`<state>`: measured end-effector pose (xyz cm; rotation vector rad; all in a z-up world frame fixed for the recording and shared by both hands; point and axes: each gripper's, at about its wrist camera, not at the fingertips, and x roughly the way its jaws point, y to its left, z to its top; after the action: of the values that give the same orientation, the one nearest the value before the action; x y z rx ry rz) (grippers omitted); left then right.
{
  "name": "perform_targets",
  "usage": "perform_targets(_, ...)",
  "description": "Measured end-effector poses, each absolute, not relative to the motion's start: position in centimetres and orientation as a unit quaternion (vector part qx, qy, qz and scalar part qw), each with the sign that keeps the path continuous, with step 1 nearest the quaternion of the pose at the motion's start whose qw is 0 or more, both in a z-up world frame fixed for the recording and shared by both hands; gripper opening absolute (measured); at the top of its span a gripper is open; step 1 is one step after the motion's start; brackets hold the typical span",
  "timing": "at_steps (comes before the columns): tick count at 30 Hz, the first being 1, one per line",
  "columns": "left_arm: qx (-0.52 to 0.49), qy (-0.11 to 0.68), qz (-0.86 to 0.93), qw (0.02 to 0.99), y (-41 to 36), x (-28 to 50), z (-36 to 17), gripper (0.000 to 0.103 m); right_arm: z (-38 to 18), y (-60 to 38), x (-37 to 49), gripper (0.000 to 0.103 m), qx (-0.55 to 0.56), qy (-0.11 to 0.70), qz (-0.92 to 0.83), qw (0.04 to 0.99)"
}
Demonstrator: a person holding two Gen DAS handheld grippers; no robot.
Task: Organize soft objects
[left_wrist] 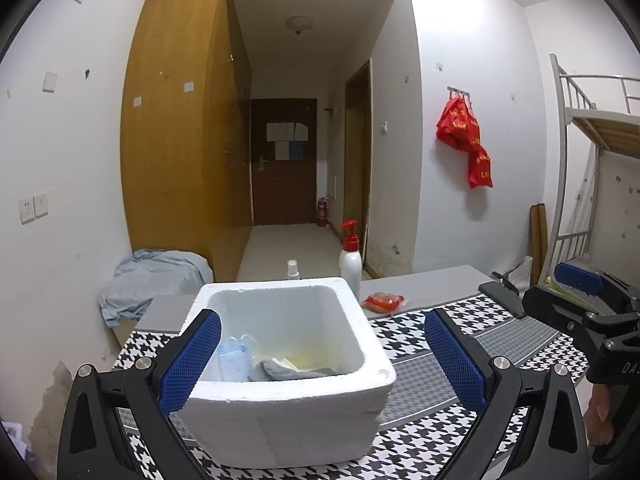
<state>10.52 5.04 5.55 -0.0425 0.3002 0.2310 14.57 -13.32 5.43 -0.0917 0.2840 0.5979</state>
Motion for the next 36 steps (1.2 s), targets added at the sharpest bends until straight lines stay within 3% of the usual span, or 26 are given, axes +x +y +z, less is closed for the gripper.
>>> perform_targets(36, -0.048, 0.083, 0.13, 0.987, 1.4, 4.8, 2.9, 0.102, 1.2, -16.6, 8.8, 0.103, -0.04, 0.102, 0.29, 0.951)
